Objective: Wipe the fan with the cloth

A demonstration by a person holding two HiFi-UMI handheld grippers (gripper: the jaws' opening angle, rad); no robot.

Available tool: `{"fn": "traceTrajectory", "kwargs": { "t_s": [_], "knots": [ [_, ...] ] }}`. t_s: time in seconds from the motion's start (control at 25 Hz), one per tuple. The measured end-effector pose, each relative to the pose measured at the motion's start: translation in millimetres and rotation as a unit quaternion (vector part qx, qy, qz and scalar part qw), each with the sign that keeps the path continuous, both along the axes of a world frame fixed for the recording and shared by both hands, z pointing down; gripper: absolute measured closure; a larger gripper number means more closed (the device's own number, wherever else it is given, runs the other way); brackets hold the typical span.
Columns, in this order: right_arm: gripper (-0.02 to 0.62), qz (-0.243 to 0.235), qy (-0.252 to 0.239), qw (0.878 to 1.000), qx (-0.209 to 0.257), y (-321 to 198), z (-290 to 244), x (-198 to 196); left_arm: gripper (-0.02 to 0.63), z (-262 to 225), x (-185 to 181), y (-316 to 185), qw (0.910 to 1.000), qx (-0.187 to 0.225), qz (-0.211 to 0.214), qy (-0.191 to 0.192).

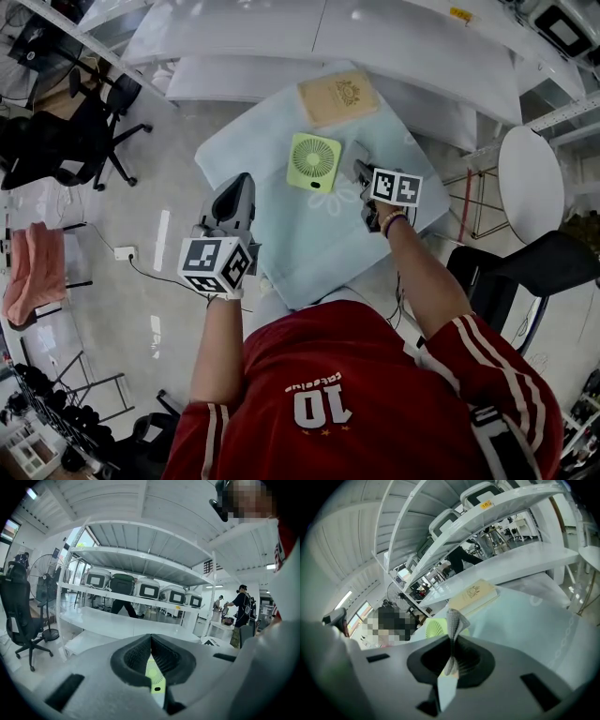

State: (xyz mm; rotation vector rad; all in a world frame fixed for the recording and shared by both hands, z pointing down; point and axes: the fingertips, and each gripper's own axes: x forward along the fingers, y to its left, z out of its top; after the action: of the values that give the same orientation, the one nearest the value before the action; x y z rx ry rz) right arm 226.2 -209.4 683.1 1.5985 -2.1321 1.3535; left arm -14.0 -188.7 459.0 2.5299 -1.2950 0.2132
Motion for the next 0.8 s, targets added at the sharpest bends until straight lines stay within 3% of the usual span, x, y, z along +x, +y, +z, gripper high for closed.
{"fn": "traceTrajectory", "kwargs": {
  "t_s": [0.8],
  "knots": [
    [0.575,-0.046,-0.016,0.999,0.007,10.4,-9.4,-54.4,0.601,-1.5,-16.4,11.3,0.9996,-0.002,-0.022,0.018]
  ]
}}
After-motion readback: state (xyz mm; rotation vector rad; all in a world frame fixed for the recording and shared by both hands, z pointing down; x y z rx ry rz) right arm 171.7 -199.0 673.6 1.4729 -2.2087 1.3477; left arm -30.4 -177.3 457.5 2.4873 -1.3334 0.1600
